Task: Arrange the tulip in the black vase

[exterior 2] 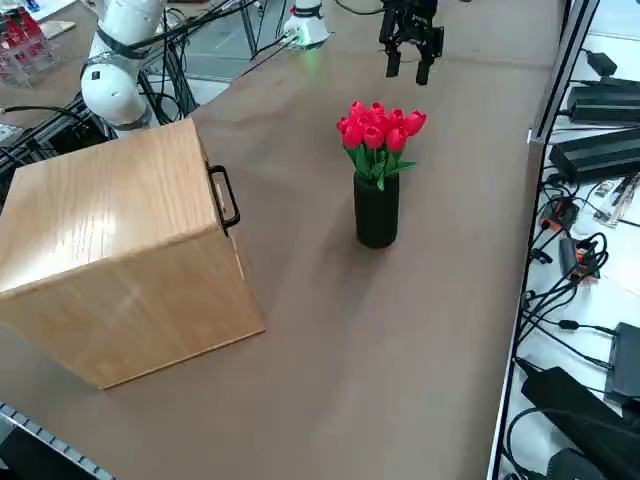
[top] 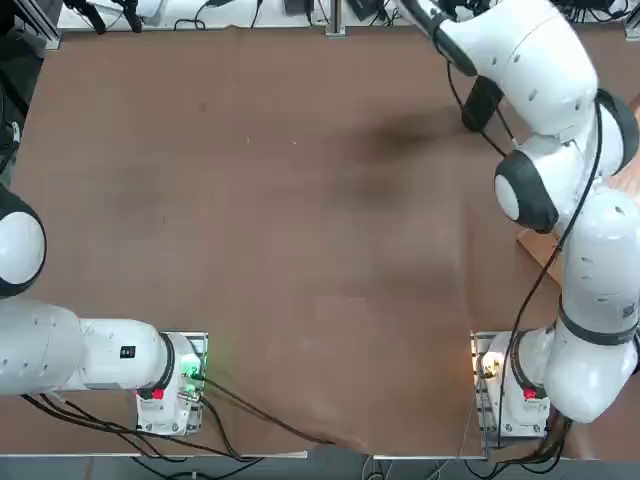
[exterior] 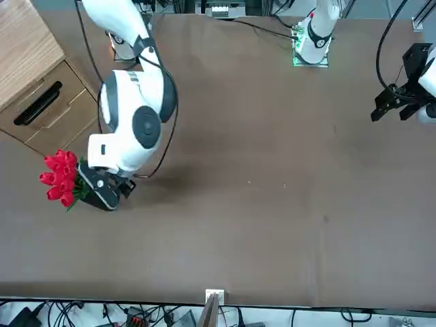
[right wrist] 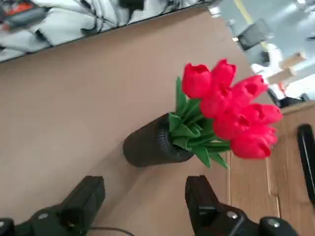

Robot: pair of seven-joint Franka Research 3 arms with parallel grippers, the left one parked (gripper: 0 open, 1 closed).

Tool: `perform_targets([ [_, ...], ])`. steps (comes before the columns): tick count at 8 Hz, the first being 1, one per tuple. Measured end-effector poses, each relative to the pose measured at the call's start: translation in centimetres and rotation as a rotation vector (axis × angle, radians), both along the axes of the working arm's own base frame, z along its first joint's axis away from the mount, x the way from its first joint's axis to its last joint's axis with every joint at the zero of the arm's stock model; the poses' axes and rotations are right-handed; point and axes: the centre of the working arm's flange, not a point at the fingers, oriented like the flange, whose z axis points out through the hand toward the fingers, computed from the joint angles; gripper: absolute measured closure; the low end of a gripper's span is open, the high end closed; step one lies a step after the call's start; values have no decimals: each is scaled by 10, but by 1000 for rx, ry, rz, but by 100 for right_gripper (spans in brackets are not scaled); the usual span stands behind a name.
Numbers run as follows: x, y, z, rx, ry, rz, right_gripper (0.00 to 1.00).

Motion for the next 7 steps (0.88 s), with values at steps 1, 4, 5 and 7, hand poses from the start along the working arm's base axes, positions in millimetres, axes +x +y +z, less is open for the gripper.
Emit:
perform_targets([
  [1,6,-27,20,74,58,71,0],
  [4,14,-115,73,197,141,215,0],
  [5,14,-127,79,206,161,254,0],
  [7,14,-147,82,222,210,323,0],
])
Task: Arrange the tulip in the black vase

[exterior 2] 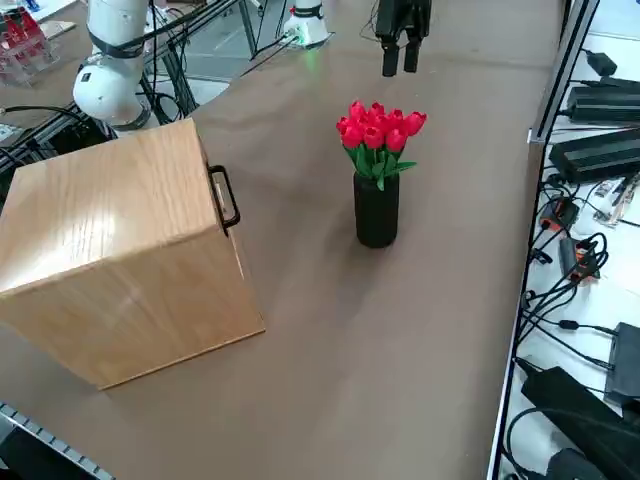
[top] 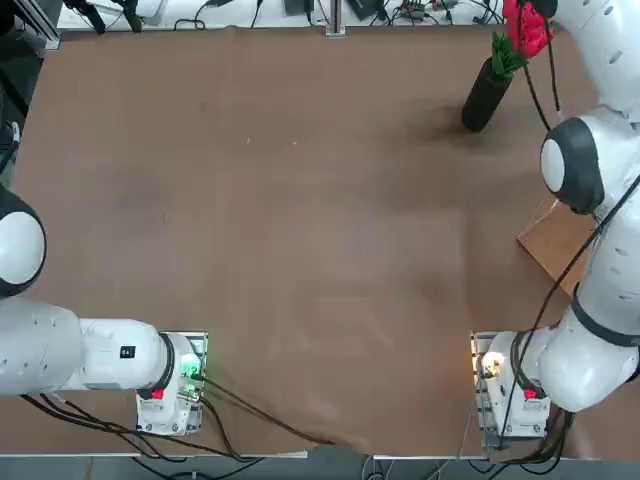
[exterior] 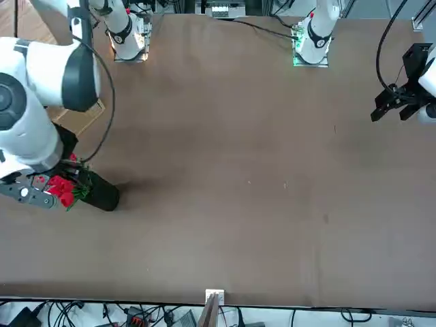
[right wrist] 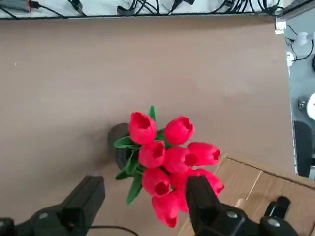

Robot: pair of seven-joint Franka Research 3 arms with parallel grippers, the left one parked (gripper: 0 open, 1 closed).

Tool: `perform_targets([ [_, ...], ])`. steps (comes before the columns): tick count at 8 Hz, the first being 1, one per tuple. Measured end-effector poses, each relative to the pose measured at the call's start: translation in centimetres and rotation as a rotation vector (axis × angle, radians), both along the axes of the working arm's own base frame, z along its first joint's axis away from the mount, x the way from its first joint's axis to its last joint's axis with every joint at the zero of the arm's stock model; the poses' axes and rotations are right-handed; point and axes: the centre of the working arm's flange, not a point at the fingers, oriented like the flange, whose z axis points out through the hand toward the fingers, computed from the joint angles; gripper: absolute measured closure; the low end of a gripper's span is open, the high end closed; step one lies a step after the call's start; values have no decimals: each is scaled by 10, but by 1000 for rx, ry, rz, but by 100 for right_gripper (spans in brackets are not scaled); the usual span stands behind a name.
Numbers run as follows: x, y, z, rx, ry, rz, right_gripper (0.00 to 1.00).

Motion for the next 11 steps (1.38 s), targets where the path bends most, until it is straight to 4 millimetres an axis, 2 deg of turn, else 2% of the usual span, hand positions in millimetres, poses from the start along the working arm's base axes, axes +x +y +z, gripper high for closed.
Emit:
perform_targets([
  [3,-11,-37,12,90,58,75,0],
  [5,-25,-53,22,124,88,98,0],
  [8,-54,-73,34,187,123,137,0],
  [11,-85,-112,40,280,139,138,0],
])
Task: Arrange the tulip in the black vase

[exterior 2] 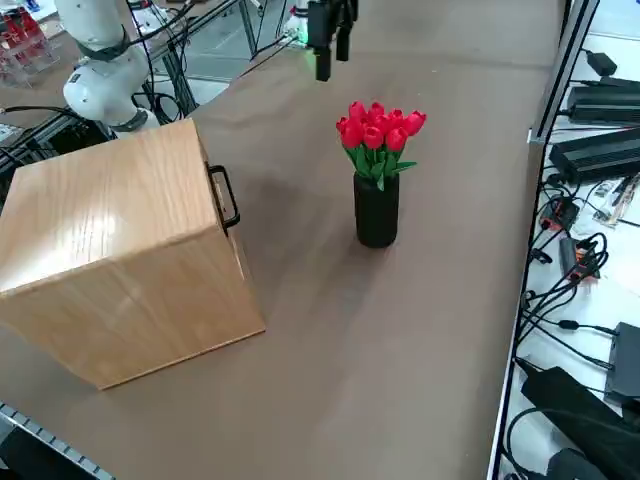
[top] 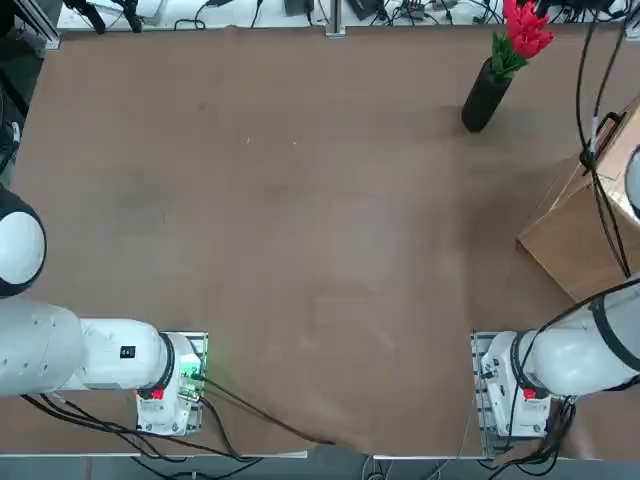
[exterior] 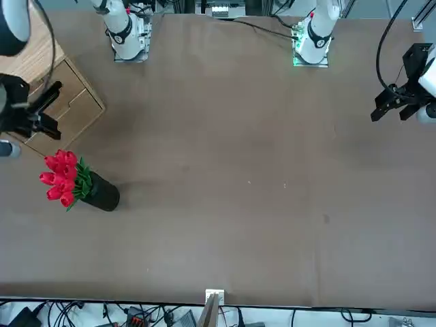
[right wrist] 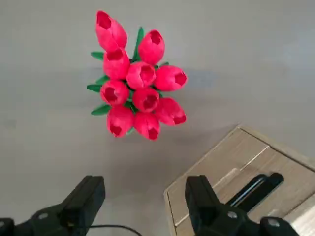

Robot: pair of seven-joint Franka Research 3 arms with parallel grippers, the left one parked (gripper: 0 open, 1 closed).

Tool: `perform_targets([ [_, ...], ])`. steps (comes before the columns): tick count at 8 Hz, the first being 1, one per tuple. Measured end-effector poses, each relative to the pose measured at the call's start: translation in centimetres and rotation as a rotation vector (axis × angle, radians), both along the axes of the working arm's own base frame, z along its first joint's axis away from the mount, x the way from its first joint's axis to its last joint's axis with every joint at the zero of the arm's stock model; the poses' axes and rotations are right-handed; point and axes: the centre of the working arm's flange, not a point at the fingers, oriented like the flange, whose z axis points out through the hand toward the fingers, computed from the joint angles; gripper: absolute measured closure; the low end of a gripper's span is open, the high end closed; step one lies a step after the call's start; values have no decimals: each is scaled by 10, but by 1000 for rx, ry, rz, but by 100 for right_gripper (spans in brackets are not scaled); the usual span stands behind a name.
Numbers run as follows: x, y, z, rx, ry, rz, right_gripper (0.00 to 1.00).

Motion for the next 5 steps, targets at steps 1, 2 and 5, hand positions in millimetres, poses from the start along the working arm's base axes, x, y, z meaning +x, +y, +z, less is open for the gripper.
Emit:
perform_targets([
  [1,-9,-8,1,32,-16,-6,0],
  [2,-18,-10,0,50,-34,-6,0],
  [5,-43,-8,3,60,-55,0,0],
])
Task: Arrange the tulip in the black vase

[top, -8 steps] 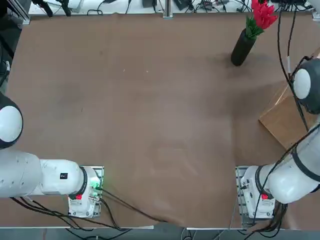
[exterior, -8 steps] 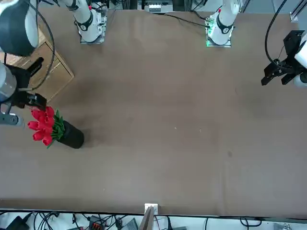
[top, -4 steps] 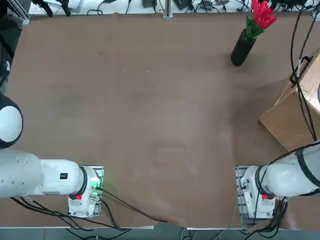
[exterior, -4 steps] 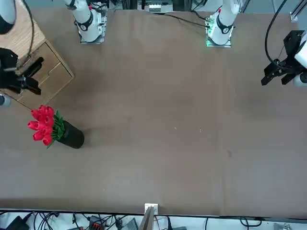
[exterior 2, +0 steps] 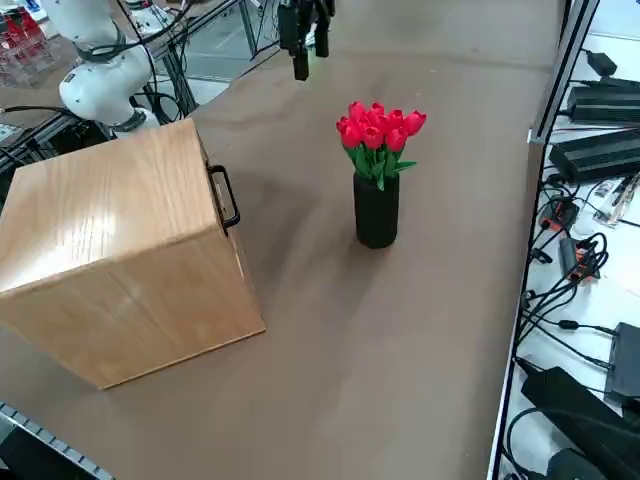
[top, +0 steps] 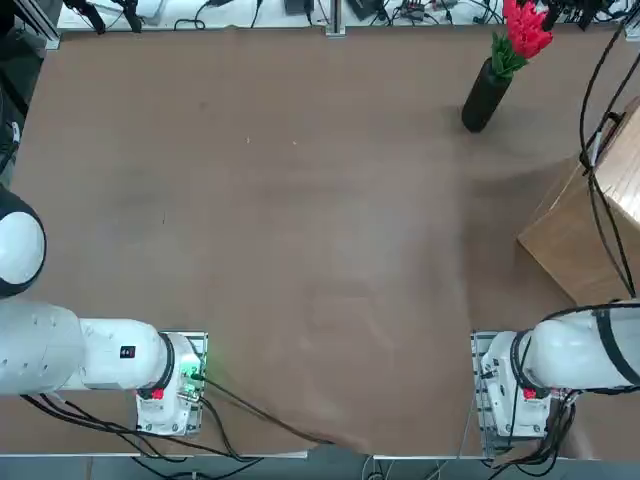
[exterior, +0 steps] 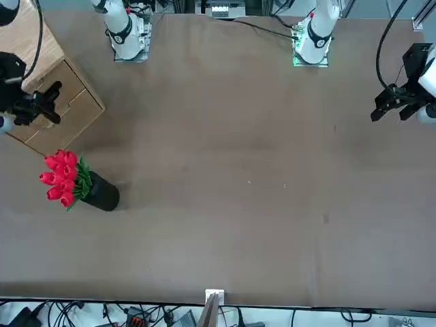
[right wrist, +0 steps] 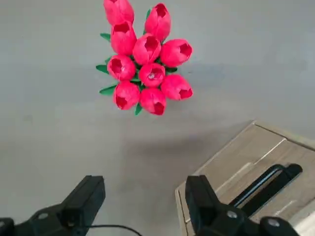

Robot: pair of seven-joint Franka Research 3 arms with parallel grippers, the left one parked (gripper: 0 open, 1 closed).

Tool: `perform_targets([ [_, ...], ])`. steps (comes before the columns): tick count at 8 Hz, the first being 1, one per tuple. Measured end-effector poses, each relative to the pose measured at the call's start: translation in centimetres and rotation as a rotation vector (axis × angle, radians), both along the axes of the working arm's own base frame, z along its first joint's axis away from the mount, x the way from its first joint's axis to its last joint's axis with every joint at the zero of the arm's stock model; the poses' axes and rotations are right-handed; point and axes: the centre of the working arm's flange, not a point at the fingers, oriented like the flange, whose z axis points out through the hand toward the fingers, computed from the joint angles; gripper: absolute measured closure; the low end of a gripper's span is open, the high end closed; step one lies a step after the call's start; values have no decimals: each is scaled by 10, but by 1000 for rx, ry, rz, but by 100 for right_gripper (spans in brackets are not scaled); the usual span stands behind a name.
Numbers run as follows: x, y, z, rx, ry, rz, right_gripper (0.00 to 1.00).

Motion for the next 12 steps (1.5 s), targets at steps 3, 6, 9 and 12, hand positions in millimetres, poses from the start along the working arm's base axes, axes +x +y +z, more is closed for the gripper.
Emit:
perform_targets([
  [3,-10,-2,2,2,-15,10,0],
  [6,-19,-11,9,4,-3,45,0],
  [9,-24,-21,13,7,3,45,0],
  [12,-24,-19,15,17,-2,46,0],
])
